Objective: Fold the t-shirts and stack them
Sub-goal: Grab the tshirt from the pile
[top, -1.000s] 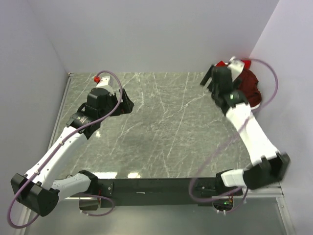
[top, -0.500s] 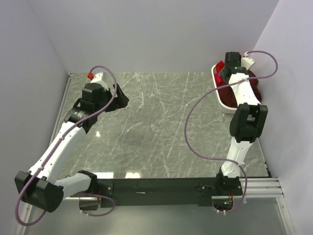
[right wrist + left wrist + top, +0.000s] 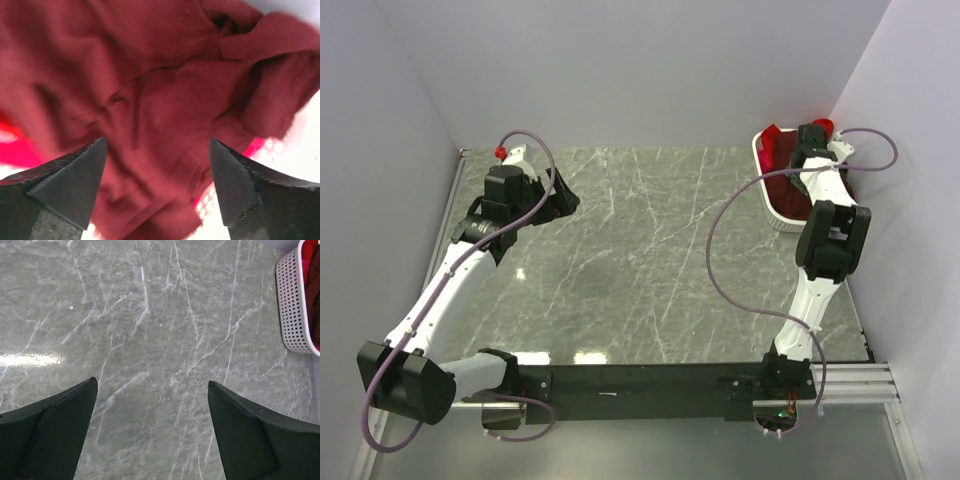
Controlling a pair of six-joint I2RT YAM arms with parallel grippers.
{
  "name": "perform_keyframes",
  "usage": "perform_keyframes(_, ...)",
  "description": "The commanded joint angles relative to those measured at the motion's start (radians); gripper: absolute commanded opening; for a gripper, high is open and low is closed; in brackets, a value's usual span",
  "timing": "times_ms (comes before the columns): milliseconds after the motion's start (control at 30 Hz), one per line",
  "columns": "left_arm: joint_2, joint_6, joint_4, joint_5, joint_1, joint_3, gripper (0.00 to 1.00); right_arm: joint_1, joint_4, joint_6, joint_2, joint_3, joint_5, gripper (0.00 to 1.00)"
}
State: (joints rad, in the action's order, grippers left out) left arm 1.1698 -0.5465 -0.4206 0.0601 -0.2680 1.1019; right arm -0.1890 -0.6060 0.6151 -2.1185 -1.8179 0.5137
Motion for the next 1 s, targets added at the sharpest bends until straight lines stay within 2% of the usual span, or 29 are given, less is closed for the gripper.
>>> perform_keyframes(0,0.019,-0.012,0.037,0.026,0.009,0.024,0.98,-0.017,-0.015,0.034,-0.073,-0.037,0.014,0.85)
perform_keyframes(67,0.022,-0.012,0.042,0.026,0.012,0.023,0.98,-0.023,-0.02,0.038,-0.084,-0.034,0.011,0.82)
perform_keyframes(133,0.025,-0.015,0.042,0.03,0.016,0.021,0.98,-0.024,0.015,0.034,-0.074,0.0,0.014,0.73)
perform_keyframes(167,0.027,-0.016,0.045,0.035,0.019,0.019,0.98,-0.026,0.018,0.034,-0.067,0.008,0.017,0.65)
perform_keyframes(200,0.028,-0.018,0.046,0.04,0.021,0.016,0.97,-0.029,0.021,0.034,-0.057,0.015,0.017,0.4)
perform_keyframes(300,0.027,-0.02,0.049,0.043,0.026,0.009,0.97,-0.029,0.014,0.051,-0.009,0.023,0.046,0.0)
perform_keyframes(600,0.019,-0.021,0.054,0.055,0.03,0.007,0.97,0.009,0.018,0.011,0.213,0.005,0.13,0.0)
perform_keyframes(767,0.01,-0.023,0.057,0.058,0.033,0.006,0.97,0.095,0.057,-0.038,0.336,0.005,0.193,0.0)
perform_keyframes(833,0.004,-0.021,0.059,0.058,0.035,0.004,0.97,0.131,0.093,-0.073,0.394,0.015,0.265,0.0)
perform_keyframes(967,-0.009,-0.023,0.062,0.058,0.036,-0.002,0.97,0.181,0.127,-0.116,0.46,-0.023,0.247,0.0)
